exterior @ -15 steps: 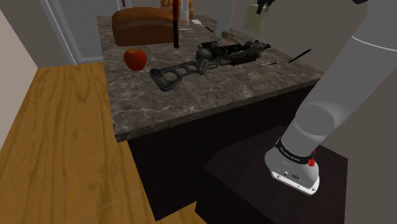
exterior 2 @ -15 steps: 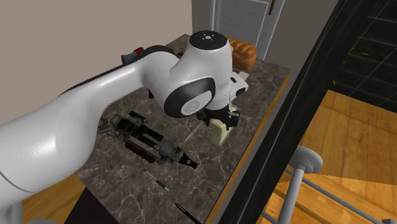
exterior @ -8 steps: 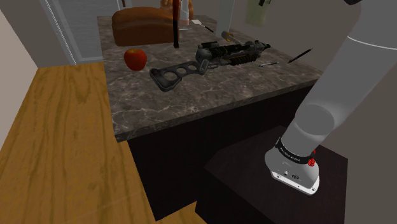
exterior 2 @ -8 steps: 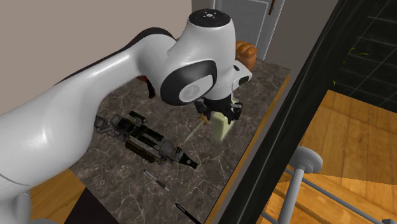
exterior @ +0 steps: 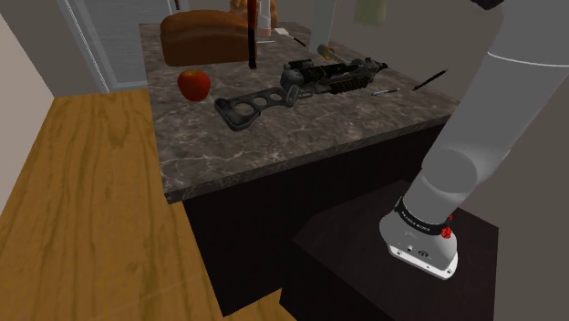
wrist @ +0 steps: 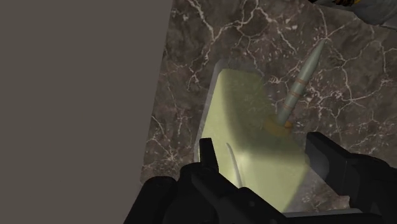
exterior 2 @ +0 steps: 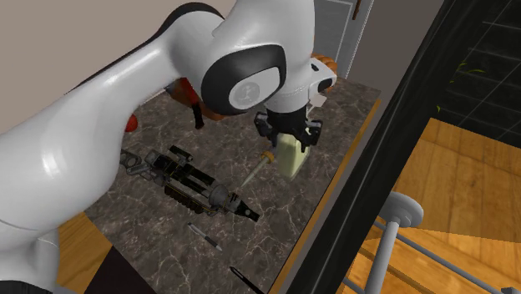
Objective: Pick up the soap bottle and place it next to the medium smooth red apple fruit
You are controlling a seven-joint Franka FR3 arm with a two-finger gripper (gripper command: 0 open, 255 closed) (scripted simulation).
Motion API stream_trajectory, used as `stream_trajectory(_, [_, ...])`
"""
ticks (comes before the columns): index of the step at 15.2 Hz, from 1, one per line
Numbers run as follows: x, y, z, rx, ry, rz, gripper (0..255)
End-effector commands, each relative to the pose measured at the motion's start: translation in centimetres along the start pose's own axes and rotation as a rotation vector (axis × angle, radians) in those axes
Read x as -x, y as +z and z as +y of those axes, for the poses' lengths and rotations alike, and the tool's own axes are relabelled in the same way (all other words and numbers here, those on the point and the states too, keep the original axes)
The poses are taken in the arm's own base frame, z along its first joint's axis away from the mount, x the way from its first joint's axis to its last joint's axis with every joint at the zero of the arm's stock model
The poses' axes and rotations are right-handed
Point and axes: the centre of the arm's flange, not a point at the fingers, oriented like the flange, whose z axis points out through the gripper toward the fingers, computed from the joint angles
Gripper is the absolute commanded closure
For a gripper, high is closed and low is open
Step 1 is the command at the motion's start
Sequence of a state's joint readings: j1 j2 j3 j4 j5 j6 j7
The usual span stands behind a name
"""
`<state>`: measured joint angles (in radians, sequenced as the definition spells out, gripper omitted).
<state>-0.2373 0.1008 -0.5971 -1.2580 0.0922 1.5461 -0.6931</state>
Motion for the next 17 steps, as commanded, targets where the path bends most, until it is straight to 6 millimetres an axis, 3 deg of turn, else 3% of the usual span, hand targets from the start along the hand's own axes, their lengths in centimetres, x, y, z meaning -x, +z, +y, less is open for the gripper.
stream_trajectory(1, [-0.2, -0.6, -1.2, 0.0, 0.0, 0.0, 255])
stream_trajectory(17, [-3.6, -2.2, -22.0, 0.0, 0.0, 0.0, 255])
